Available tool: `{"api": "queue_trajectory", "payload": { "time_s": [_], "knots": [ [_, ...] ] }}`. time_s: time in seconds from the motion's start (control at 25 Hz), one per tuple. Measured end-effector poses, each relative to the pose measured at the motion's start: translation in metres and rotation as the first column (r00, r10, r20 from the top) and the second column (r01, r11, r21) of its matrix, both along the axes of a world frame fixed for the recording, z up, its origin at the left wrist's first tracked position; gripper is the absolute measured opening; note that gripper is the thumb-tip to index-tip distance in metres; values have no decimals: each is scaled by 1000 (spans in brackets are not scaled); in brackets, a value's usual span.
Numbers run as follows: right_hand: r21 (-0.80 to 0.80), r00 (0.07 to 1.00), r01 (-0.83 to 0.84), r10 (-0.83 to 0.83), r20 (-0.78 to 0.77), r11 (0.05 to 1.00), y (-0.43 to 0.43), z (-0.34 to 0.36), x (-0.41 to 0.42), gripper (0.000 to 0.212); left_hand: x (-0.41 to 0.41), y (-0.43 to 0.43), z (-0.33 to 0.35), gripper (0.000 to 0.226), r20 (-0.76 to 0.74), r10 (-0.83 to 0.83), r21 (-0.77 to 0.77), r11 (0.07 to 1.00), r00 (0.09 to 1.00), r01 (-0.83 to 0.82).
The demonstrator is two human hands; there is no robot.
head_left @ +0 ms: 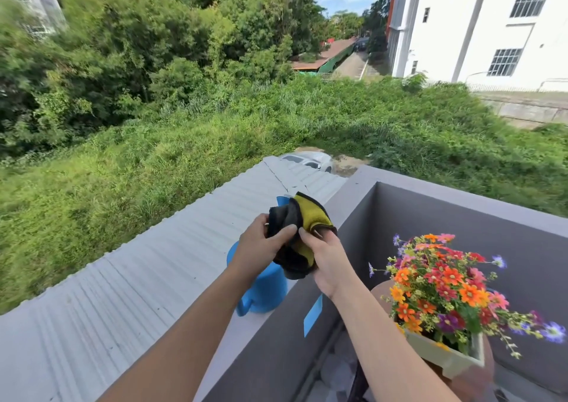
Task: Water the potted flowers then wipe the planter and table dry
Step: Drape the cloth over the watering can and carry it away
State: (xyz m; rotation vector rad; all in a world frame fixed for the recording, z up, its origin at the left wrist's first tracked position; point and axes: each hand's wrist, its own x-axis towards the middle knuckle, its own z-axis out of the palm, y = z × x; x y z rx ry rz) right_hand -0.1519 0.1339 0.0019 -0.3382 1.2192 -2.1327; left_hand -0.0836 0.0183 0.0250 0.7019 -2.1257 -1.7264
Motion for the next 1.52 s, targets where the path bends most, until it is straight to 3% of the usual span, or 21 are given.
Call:
{"api": "queue_trajectory", "payload": {
  "time_s": [0.12, 0.32, 0.48, 0.64, 0.76, 0.88, 1.0, 1.12, 1.24, 1.4, 1.44, 1.48, 1.52],
  "knots": [
    [57, 996, -74, 77, -51, 996, -1, 9, -2, 25, -2, -7, 0, 50, -21, -16, -25, 1000, 1000, 16],
    [123, 997, -69, 66, 26, 990, 2, 17, -10, 30, -8, -19, -5, 23, -31, 30, 56, 998, 999, -28],
    [114, 977, -212, 212, 16, 971, 2, 37, 0, 37, -7, -7, -1, 40, -19, -44, 126, 991, 999, 46],
    [237, 954, -290, 299, -1, 927, 1, 47, 2, 35, 3, -4, -2, 21, -100, -131, 267, 951, 986, 153],
    [474, 932, -249, 342, -121, 845, 9, 46, -10, 47, 3, -7, -3, 25, -57, -33, 393, 918, 998, 52],
    [677, 909, -136, 362, -204, 723, 20, 40, -12, 32, 5, -9, 1, 40, -46, 89, 650, 759, 995, -38],
    [615, 861, -220, 448, -243, 757, 25, 26, -7, 52, 5, -15, 10, 58, -123, 103, 811, 584, 987, 40],
    [599, 801, -74, 405, -441, 798, 22, 25, -5, 72, -2, -13, 15, 44, -108, 22, 747, 661, 994, 67],
    [555, 685, 231, 272, -676, 799, 12, 28, -9, 49, -9, -15, 19, 34, 7, 19, 695, 719, 1000, -18],
    [458, 550, 494, 142, -823, 739, -9, 32, -10, 27, -19, -28, 30, 31, 81, 50, 502, 861, 995, -84],
    [463, 584, 506, 106, -805, 727, -16, 35, -12, 22, -23, -33, 34, 29, 95, 47, 400, 913, 994, -81],
    [488, 683, 472, 46, -729, 734, -21, 39, -15, 17, -27, -40, 37, 26, 110, 54, 292, 953, 992, -84],
    [508, 828, 374, -33, -560, 776, -27, 43, -18, 14, -30, -48, 41, 24, 122, 63, 196, 977, 991, -86]
  ]
}}
